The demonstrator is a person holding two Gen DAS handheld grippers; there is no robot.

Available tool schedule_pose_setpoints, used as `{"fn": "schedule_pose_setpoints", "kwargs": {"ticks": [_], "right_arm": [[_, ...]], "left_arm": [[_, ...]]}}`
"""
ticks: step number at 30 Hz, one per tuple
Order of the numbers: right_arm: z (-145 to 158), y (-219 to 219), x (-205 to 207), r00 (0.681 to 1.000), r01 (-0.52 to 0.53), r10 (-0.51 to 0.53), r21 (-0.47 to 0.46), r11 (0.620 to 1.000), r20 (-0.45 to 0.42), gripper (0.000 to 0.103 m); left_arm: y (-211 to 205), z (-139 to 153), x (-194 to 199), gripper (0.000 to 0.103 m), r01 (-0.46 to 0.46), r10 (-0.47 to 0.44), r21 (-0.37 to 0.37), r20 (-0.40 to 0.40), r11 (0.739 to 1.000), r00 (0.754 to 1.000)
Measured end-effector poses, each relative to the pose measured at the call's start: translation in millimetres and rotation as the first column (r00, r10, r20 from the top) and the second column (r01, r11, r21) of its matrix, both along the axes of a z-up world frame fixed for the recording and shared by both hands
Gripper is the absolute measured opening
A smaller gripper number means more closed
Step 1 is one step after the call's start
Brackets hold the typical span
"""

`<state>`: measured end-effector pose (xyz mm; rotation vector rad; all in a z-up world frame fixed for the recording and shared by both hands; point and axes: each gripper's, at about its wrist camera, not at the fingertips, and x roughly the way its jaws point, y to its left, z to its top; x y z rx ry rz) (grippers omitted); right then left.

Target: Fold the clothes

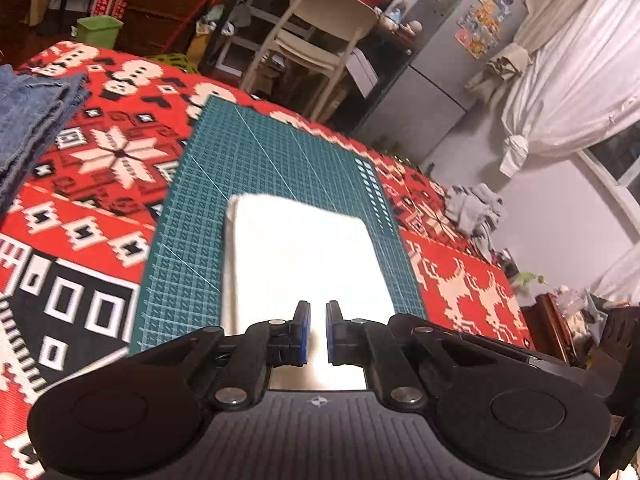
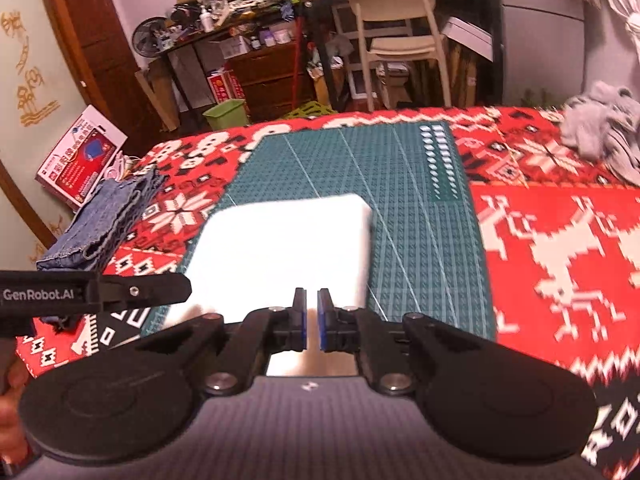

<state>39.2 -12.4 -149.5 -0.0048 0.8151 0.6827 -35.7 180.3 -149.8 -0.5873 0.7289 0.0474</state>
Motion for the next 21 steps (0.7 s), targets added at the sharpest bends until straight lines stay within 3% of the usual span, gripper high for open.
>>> {"fn": "schedule_pose_setpoints", "kwargs": {"ticks": [3,6,11,16,21], "right_arm": [[-2,-7,-5,1.000,0.005,-0.005,-0.013,1.000,-0.010,0.007],[-2,-8,-11,1.000,-0.018,0.018,-0.023,1.000,-0.010,0.007],[-1,7,-13,0.998,-0.051,0.053,-0.040,0.998,0.028,0.007],[-9,13,-25,0.996,-0.086,0.088,-0.090,0.992,0.022,0.006],[-12,-3,-53,0.991,-0.123,0.127,-0.098,0.988,0.038,0.006]], "left_arm": [[-8,-2,-4,0.008,0.013,-0.013,0.037,0.001,0.999,1.000],[-10,-9,-8,0.008,0.029,-0.029,-0.007,0.011,1.000,1.000],[-16,-16,-3,0.008,0.044,-0.040,0.084,-0.053,0.995,0.998],[-7,-25,-19,0.008,0.035,-0.031,0.053,-0.063,0.998,0.998],[-9,-25,-35,0.007,0.050,-0.046,0.079,-0.055,0.996,0.997]]}}
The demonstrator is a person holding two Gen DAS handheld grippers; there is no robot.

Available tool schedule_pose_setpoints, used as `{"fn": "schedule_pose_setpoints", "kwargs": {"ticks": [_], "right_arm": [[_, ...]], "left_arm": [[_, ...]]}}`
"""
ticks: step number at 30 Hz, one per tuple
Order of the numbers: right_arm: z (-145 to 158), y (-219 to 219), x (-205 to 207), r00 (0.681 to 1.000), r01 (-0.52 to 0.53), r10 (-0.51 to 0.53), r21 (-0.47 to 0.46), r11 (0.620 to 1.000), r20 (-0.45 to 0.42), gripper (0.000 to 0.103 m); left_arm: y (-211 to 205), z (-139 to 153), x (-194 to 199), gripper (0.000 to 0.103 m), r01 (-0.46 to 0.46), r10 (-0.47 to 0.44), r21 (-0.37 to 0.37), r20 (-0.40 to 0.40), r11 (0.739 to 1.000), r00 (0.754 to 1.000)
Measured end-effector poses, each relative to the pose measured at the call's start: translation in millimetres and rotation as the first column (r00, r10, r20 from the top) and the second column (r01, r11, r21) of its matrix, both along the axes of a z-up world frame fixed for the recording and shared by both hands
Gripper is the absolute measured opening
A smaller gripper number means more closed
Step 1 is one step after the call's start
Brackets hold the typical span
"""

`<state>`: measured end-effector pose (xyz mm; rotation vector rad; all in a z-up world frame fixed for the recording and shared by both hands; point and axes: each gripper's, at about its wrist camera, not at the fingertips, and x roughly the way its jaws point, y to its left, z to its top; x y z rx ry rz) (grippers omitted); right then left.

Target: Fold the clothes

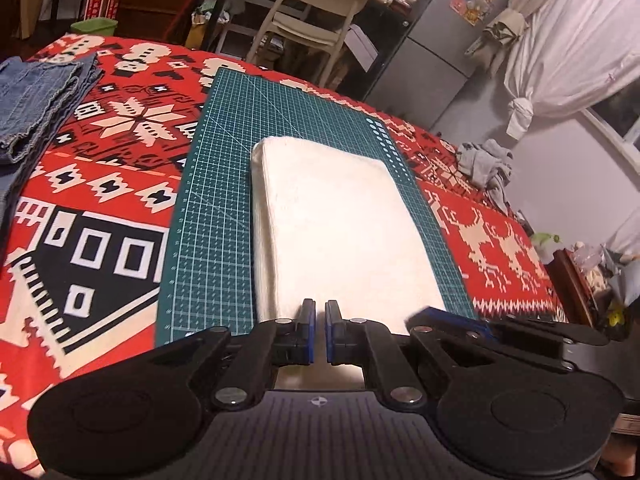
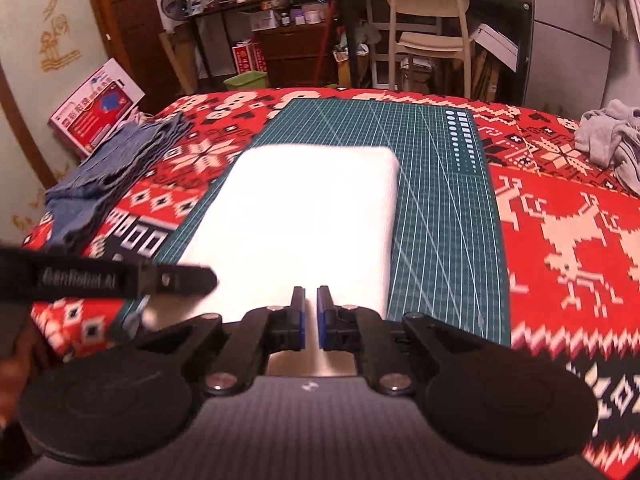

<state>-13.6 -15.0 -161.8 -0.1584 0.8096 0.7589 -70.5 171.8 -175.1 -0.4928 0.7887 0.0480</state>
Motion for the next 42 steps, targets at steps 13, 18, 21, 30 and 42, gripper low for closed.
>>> {"fn": "schedule_pose_setpoints", "kwargs": {"ticks": [13,18,21,30,42], "right_arm": [[8,-56,-37,0.998,0.027,-0.022,-0.081,0.996,0.067,0.012],[-4,-60,-36,0.997,0.028,-0.020,-0.095,0.995,0.076,0.014],[-9,-57,-36,0.996,0.022,-0.015,-0.080,0.997,0.083,0.021],[-12,-53,-40,0.992,0.072,-0.067,-0.043,0.996,0.109,0.022],[-21,-50,-36,0.993,0.047,-0.048,0.018,0.999,0.110,0.022]], "left_arm": [[-15,9,-20,0.007,0.035,-0.034,0.094,-0.010,0.995,0.999],[-22,11,-15,0.007,0.057,-0.056,0.094,-0.013,0.994,0.998],[-24,13,-14,0.007,0.061,-0.061,0.080,-0.013,0.995,0.998],[-43,18,-5,0.007,0.126,-0.126,0.080,-0.003,0.989,0.992],[-66,13,18,0.007,0.240,-0.241,0.036,0.007,0.970,0.971]]}}
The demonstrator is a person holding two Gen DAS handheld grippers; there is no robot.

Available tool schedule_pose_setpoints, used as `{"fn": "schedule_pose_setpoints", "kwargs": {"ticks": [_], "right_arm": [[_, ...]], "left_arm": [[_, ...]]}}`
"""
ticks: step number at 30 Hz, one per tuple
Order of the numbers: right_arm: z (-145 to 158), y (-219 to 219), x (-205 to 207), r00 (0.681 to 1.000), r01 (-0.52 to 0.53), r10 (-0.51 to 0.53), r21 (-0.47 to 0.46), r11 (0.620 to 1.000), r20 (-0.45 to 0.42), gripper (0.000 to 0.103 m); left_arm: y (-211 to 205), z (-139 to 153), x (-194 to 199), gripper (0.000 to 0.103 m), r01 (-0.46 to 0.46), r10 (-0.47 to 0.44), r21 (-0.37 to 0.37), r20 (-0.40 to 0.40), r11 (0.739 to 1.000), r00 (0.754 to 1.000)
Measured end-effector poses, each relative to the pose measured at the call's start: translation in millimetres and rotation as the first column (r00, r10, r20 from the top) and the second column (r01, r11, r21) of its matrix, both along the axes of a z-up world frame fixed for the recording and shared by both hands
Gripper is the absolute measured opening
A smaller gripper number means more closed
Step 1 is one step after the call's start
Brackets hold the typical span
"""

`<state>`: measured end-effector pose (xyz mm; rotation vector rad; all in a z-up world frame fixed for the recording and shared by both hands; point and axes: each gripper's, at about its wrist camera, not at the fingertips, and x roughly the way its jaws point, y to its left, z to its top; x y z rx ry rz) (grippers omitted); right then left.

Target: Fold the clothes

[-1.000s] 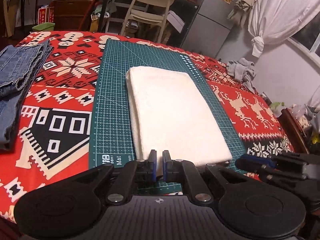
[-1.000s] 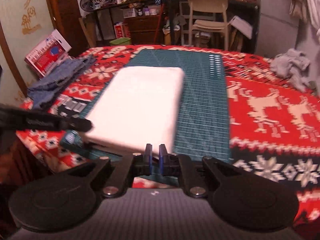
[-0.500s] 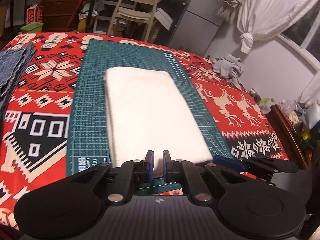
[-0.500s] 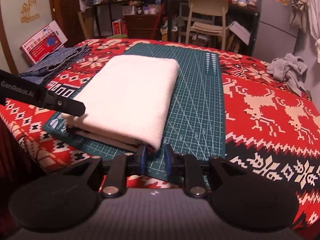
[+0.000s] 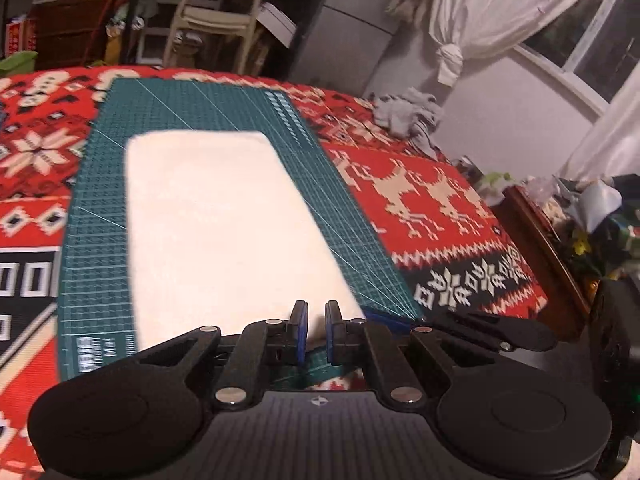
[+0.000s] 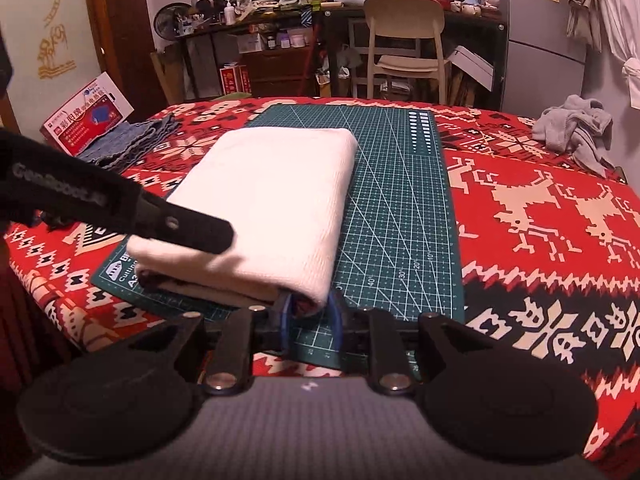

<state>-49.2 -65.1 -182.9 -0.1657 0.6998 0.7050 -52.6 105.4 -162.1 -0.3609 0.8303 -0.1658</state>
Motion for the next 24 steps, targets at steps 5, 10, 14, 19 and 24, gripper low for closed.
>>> {"fn": "schedule_pose_setpoints", "kwargs": {"ticks": [5,10,14,19,24], "right_arm": [[0,9,-9,0.998,-0.015,0.018,-0.050,0.999,0.062,0.012],[0,11,-13,0.996,-0.025,0.030,-0.070,0.997,0.078,0.008],[2,10,-14,0.998,-0.028,0.031,-0.060,0.998,0.058,0.009],[7,-1,-16,0.999,-0.048,0.048,-0.018,0.999,0.008,0.007],[18,-17,-7,1.000,0.014,-0.014,0.016,1.000,0.006,0.005]], "left_arm": [[-4,-10,3,0.007,0.008,-0.008,-0.019,-0.027,1.000,1.000],[-4,-12,2,0.007,0.003,-0.004,-0.026,-0.033,1.000,0.999],[-5,-12,1,0.007,0.001,-0.002,-0.027,-0.033,1.000,0.999],[-2,-10,-1,0.007,-0.006,0.005,-0.044,-0.035,0.999,0.999],[-2,-2,4,0.007,-0.018,0.017,-0.041,-0.017,0.999,1.000]]}}
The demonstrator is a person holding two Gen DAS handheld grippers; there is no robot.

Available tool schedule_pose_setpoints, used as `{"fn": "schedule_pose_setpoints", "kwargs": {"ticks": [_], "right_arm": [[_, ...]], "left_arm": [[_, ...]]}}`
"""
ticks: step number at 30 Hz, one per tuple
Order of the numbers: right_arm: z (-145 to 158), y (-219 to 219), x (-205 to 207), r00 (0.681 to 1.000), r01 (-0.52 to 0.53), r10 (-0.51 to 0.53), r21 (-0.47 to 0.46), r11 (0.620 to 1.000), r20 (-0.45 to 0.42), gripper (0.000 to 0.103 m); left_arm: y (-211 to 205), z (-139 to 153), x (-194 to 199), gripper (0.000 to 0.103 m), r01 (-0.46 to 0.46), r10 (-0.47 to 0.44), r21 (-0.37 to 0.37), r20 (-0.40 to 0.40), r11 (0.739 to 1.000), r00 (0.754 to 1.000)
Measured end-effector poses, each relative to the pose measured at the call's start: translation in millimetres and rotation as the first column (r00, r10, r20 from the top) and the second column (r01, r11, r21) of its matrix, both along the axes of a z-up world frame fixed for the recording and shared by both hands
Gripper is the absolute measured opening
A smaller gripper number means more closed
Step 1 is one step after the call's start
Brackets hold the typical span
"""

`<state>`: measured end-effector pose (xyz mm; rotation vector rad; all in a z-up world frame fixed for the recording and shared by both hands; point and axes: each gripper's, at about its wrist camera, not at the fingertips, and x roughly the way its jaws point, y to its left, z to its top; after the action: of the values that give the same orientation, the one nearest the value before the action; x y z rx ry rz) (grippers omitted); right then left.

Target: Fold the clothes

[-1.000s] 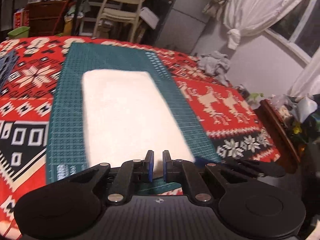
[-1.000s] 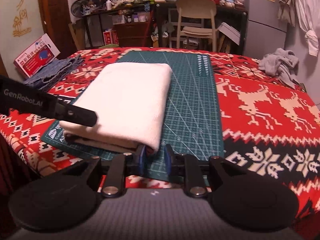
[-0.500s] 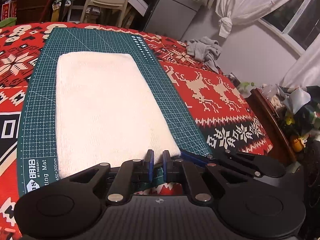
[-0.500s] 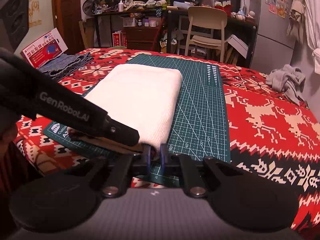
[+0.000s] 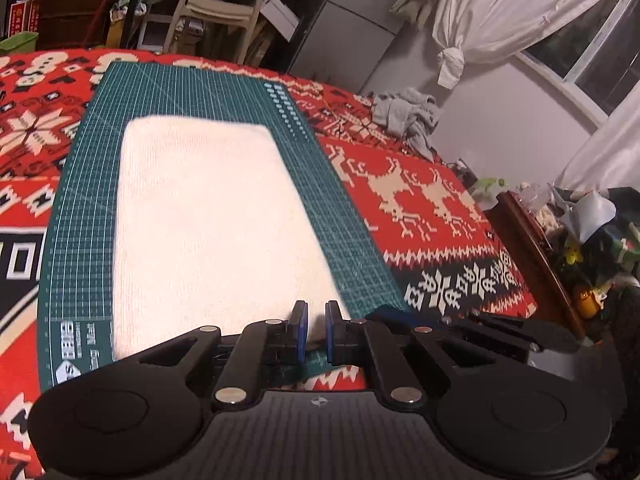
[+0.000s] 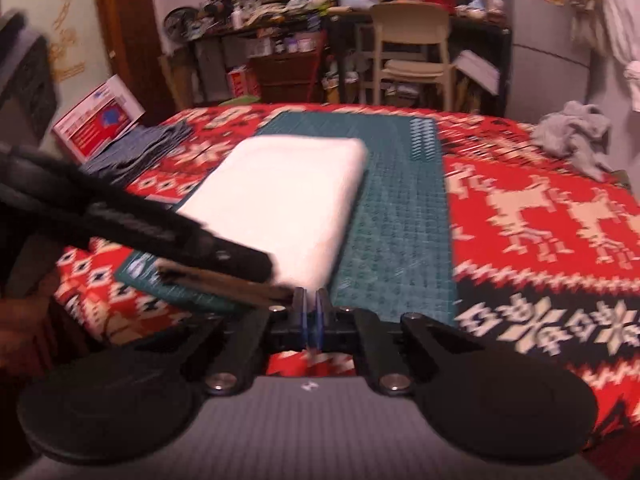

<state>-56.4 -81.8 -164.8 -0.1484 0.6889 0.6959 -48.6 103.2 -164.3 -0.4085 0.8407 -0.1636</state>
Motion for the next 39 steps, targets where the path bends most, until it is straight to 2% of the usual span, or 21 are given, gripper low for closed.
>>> {"fn": "schedule_pose_setpoints", "kwargs": {"ticks": [3,8,10,13,24,32,36,39], "right_arm": [[-2,0,17,0.999,0.031,-0.031,-0.020,0.999,0.010,0.004],[-22,18,37,1.000,-0.024,0.024,-0.048,0.999,0.002,0.004],[-25,23,32,0.999,-0.048,0.049,-0.045,0.998,0.001,0.000],[-23,27,18,0.997,-0.062,0.065,-0.069,0.996,0.036,0.000],[-15,27,-12,0.988,-0.132,0.139,-0.114,0.985,0.060,0.000],[-11,19,-14,0.989,-0.148,0.149,-0.074,0.986,0.013,0.000],[-9,5,-4,0.990,-0.128,0.129,0.011,0.992,-0.051,0.000],[-8,-4,8,0.994,-0.091,0.093,0.034,0.995,-0.063,0.000]], "left_arm": [[-3,0,7,0.007,-0.004,0.004,0.026,0.000,1.000,1.000],[-5,-4,13,0.007,-0.016,0.017,0.037,-0.010,0.999,1.000],[-5,-5,11,0.007,-0.019,0.020,0.043,-0.011,0.999,1.000],[-5,-5,6,0.007,-0.030,0.031,0.044,-0.016,0.999,0.999],[-5,-5,-3,0.007,-0.038,0.038,0.055,-0.017,0.998,0.999],[-5,-1,-7,0.007,-0.041,0.042,0.046,-0.028,0.998,0.999],[-1,6,-7,0.007,-0.052,0.053,0.036,-0.015,0.998,0.998],[4,8,1,0.007,-0.063,0.063,0.041,-0.008,0.997,0.998]]}}
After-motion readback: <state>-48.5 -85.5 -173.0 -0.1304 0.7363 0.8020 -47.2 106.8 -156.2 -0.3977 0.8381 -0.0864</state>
